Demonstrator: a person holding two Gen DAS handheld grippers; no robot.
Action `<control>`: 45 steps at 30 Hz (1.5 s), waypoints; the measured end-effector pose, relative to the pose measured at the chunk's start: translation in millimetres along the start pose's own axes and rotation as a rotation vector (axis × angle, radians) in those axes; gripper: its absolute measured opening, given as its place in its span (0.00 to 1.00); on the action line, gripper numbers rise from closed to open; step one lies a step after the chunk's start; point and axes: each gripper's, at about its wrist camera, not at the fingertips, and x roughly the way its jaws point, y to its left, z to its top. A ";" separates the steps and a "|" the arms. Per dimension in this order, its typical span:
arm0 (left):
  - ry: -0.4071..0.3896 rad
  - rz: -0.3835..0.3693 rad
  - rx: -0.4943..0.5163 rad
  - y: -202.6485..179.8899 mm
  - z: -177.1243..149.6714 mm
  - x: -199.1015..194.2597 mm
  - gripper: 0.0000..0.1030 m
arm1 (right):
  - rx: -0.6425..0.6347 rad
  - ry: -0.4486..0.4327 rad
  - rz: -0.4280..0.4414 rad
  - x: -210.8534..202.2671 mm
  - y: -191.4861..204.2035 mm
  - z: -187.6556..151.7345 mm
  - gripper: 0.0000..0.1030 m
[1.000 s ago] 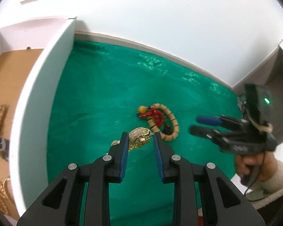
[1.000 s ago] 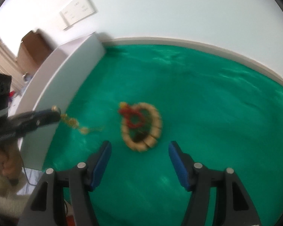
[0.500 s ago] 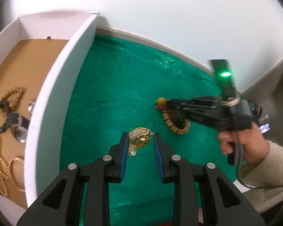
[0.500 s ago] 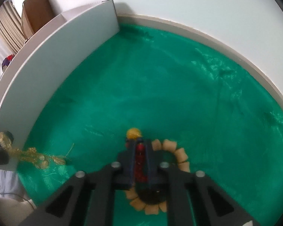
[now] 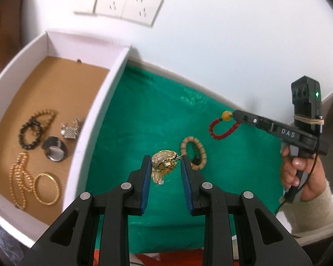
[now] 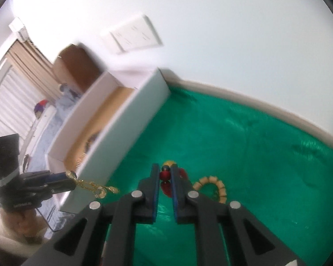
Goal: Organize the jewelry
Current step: 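Carry the gold pendant and red bracelet into the white tray and open both tools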
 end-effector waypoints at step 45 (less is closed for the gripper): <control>-0.153 0.467 -0.330 190.7 0.4 -77.4 0.25 | -0.375 0.074 0.235 143.0 209.5 99.6 0.10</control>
